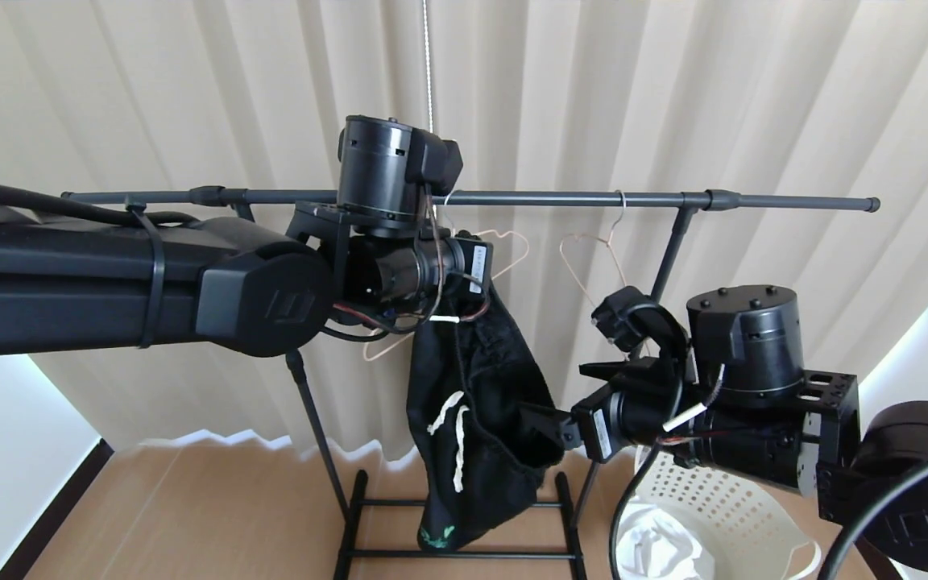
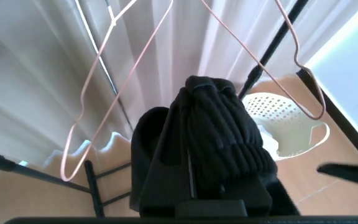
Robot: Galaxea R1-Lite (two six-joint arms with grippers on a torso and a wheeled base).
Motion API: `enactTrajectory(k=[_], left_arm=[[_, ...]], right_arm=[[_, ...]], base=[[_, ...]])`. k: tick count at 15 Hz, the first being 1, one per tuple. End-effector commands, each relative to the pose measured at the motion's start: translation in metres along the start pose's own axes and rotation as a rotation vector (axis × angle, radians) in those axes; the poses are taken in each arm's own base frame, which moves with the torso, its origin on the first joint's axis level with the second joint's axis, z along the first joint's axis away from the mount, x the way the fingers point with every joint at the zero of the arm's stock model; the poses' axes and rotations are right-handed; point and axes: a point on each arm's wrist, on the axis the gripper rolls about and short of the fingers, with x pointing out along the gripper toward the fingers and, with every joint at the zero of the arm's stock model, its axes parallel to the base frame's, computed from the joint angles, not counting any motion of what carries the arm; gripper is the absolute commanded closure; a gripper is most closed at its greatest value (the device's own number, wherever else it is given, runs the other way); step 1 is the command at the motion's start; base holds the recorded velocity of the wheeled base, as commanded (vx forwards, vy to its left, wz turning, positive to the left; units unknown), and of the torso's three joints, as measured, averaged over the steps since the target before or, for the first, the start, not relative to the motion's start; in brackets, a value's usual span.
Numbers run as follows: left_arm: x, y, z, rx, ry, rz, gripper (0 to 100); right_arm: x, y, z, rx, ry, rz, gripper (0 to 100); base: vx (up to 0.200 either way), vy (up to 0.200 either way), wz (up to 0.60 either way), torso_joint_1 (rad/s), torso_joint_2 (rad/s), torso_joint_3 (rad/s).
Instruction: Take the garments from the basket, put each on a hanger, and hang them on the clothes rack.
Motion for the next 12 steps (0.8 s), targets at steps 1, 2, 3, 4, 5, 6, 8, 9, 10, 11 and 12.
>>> enactTrajectory(k=[1,2,3,4,5,6,8,9,10,11,12], left_arm=[[-0.008,-0.006,0.005,0.013,-0.017,-0.026,100],[-0.009,-0.009,0.005,0.018,-0.016,-0.047,100],[-0.012,-0.012,0.006,0.019,-0.020,-0.065,100],[-0.013,-0.013,0.006,0.020,-0.020,-0.066,100],[-0.015,-0.018,0.005,0.025,-0.019,-0.081,100],[-0.015,-0.019,0.005,0.027,-0.019,-0.084,100],[-0.017,-0.019,0.005,0.027,-0.019,-0.085,100],[-0.018,-0.019,0.004,0.029,-0.015,-0.085,100],[-0.023,-0.017,0.004,0.029,-0.013,-0.086,100],[-0.024,-0.017,0.002,0.029,-0.009,-0.086,100],[-0.031,-0.014,0.002,0.029,-0.007,-0.089,100]], right_arm=[[0.015,-0.030,-0.007,-0.013,0.024,-0.019,0],[0.014,-0.036,-0.009,-0.030,0.029,-0.004,0],[0.014,-0.040,-0.010,-0.027,0.034,0.019,0],[0.014,-0.040,-0.010,-0.026,0.034,0.022,0],[0.017,-0.040,-0.016,-0.022,0.052,0.049,0],[0.021,-0.040,-0.019,-0.023,0.055,0.062,0],[0.023,-0.040,-0.020,-0.029,0.032,0.067,0],[0.023,-0.039,-0.019,-0.032,0.023,0.069,0],[0.025,-0.035,-0.022,-0.038,0.028,0.079,0],[0.027,-0.031,-0.024,-0.044,0.032,0.089,0],[0.027,-0.029,-0.023,-0.058,0.031,0.093,0]], base=[[0.000,0.000,0.00,0.000,0.00,0.000],[0.000,0.000,0.00,0.000,0.00,0.000],[0.000,0.000,0.00,0.000,0.00,0.000],[0.000,0.000,0.00,0.000,0.00,0.000],[0.000,0.000,0.00,0.000,0.00,0.000],[0.000,0.000,0.00,0.000,0.00,0.000],[0.000,0.000,0.00,0.000,0.00,0.000],[0.000,0.000,0.00,0.000,0.00,0.000],[0.000,0.000,0.00,0.000,0.00,0.000],[0.000,0.000,0.00,0.000,0.00,0.000],[0.000,0.000,0.00,0.000,0.00,0.000]])
